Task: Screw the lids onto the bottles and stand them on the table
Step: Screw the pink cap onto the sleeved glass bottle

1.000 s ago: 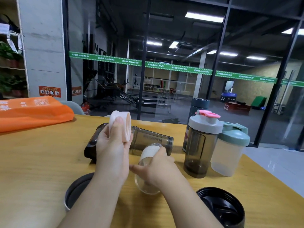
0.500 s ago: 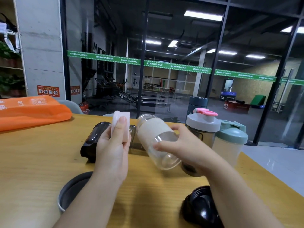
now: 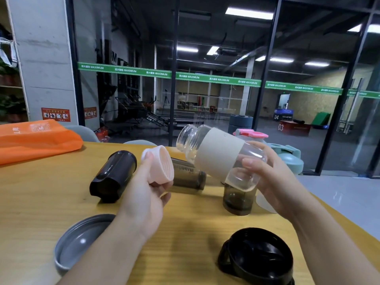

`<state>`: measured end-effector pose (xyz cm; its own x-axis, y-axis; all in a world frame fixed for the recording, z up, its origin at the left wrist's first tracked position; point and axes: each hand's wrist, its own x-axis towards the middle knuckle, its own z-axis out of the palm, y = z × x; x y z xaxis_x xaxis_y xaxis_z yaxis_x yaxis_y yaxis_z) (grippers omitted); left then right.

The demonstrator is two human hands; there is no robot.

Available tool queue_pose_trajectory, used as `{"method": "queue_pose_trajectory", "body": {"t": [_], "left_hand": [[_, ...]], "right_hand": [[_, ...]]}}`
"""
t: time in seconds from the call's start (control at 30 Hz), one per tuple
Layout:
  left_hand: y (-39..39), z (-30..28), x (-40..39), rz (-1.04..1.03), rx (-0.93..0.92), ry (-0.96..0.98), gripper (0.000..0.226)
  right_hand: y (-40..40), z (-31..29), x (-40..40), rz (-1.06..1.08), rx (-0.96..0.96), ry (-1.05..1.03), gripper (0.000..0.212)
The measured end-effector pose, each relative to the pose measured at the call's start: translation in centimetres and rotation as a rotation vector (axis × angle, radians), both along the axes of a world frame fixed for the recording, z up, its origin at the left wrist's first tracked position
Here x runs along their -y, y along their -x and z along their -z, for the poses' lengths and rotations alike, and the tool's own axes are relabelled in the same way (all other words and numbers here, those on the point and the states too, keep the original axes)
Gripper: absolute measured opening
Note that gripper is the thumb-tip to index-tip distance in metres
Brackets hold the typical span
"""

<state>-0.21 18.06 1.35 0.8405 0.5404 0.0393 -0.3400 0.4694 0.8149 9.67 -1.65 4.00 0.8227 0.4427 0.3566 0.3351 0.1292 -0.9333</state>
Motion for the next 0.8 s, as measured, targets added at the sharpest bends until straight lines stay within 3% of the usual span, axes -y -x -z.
{"method": "queue_pose_trajectory", "body": {"t": [0.1,0.27,0.43,0.57,0.8], "left_hand": [[0.0,0.0,0.3,0.031,0.003,-0.047,0.042],[0.2,0.3,0.2,0.057,0.017,-0.088,0.034],[0.0,1.0,0.0,0.110,0.003,-0.240,0.039],[-0.2,1.3,0.0,0.153,0.005,-0.296,0.055],[-0.1,1.3,0.1,0.201,-0.021,-0.351,0.055]], "right_hand": [[0.1,0.8,0.1,-0.031,0.029,-0.036,0.079],[-0.3,2.3,0.1,-0.046,0.043,-0.041,0.098],[-0.7,2.9,0.8,-0.050,0.052,-0.074,0.071],[-0.6,3.2,0.7,-0.041,0.077,-0.081,0.068],[-0.6,3.5,0.9,-0.024,0.129,-0.085,0.064]]}}
